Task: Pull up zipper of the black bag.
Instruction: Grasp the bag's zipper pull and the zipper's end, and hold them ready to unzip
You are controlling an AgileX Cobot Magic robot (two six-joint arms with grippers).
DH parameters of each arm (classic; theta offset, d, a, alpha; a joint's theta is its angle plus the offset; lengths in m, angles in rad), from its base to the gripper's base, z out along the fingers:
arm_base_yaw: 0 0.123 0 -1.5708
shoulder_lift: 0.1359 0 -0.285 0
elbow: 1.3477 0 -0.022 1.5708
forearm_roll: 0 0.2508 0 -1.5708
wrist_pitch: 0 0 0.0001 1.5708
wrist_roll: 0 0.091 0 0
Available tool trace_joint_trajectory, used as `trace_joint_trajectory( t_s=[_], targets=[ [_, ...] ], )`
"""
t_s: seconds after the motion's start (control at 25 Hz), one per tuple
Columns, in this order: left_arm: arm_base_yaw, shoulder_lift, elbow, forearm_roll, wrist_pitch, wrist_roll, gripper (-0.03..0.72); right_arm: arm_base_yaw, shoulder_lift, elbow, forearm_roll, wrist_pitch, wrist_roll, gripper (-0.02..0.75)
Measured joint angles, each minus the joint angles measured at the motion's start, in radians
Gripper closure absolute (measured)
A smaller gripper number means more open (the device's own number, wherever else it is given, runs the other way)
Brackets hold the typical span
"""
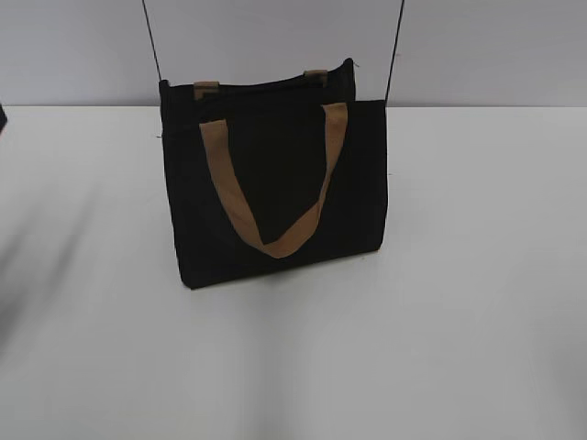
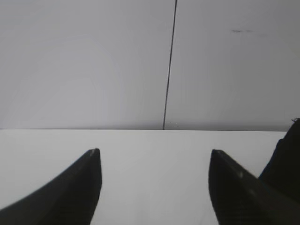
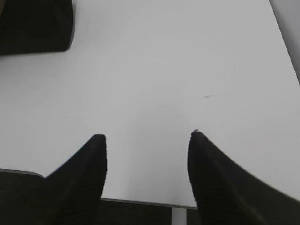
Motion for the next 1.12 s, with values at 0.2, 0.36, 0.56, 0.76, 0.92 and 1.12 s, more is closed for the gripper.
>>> trace_joint_trajectory(
  t_s=[0.2, 0.36, 0.56, 0.76, 0.92, 1.12],
  targets=[
    [-0.004, 0.305, 0.001, 0.155, -0.273, -0.140, 0.160, 0.000, 0.000, 0.000, 0.000, 0.000, 0.000, 0.314],
    [-0.005, 0.501, 0.001, 0.317, -0.399, -0.184, 0.161, 0.000, 0.000, 0.000, 0.000, 0.000, 0.000, 0.314],
    [-0.008, 0.627, 0.001, 0.376, -0.411, -0.193, 0.161, 0.000, 0.000, 0.000, 0.000, 0.000, 0.000, 0.314],
    [-0.008, 0.652, -0.030, 0.450, -0.419, -0.194, 0.161, 0.000, 0.000, 0.000, 0.000, 0.000, 0.000, 0.314],
    [-0.008, 0.737, -0.122, 0.539, -0.423, -0.205, 0.161, 0.000, 0.000, 0.000, 0.000, 0.000, 0.000, 0.314],
    [-0.008, 0.837, -0.215, 0.669, -0.423, -0.255, 0.161, 0.000, 0.000, 0.000, 0.000, 0.000, 0.000, 0.314]
  ],
)
